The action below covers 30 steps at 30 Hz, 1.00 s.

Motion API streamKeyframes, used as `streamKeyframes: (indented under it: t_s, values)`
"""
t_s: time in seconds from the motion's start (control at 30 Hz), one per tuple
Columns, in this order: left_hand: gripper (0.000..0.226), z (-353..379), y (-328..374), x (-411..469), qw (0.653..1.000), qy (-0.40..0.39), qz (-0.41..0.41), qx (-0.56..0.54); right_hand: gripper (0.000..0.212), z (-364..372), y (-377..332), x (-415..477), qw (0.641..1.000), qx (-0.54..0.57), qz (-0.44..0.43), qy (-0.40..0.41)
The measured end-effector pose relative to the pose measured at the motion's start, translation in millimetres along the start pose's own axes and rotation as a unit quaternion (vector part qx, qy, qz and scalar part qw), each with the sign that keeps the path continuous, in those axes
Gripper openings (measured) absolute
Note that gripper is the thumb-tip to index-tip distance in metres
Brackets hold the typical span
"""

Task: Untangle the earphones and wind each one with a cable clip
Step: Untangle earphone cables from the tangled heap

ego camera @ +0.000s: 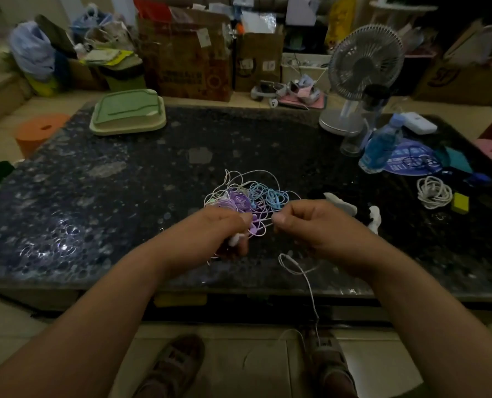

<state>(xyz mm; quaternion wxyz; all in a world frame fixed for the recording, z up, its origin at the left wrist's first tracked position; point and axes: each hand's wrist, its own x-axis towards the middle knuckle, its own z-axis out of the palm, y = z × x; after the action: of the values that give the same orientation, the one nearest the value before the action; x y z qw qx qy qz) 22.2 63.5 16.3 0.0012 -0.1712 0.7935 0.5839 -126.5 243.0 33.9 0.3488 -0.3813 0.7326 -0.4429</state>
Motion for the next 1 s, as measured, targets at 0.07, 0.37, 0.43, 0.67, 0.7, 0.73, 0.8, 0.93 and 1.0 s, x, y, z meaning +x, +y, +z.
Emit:
streamKeyframes:
  t_s: [0.07, 0.37, 0.43, 0.67, 0.7, 0.73, 0.8, 0.93, 1.0]
  values:
    - [0.043, 2.8, -1.9, 3.6, 1.0, -0.015, -0.015, -0.013, 0.035, -5.3, -3.1, 1.2, 1.0, -0.014, -0.017, -0.018]
    - [0.023, 26.0, 3.1, 10.4, 0.995, -0.069, 0.016, -0.065, 0.036, -12.3, -1.8, 6.1, 0.99, -0.132, -0.037, -0.038]
    - [0.022, 27.5, -0.4, 9.8, 0.996, -0.067, 0.015, -0.053, 0.036, -14.6, 0.9, 7.5, 0.991, -0.128, -0.035, -0.01]
    - [0.027, 34.5, 3.0, 4.9, 0.961, -0.121, -0.027, -0.246, 0.037, -21.2, 2.7, 9.5, 0.991, -0.125, -0.038, 0.039]
    - [0.028, 34.9, 3.6, 4.2, 0.956, -0.136, -0.031, -0.258, 0.037, -22.4, 3.1, 9.6, 0.992, -0.118, -0.038, 0.04]
    - [0.029, 35.3, 3.3, 3.7, 0.953, -0.146, -0.031, -0.265, 0.037, -23.4, 3.9, 9.7, 0.992, -0.112, -0.037, 0.04]
    - [0.03, 36.6, 2.1, 4.1, 0.95, -0.15, -0.03, -0.271, 0.036, -26.3, 5.9, 9.5, 0.993, -0.102, -0.033, 0.04]
    - [0.025, 38.9, 1.4, 8.0, 0.952, -0.099, -0.05, -0.286, 0.036, -32.3, 8.7, 9.3, 0.995, -0.087, -0.028, 0.035]
    - [0.029, 40.2, 1.5, 10.2, 0.949, -0.071, -0.063, -0.3, 0.037, -34.5, 9.6, 9.9, 0.995, -0.083, -0.021, 0.041]
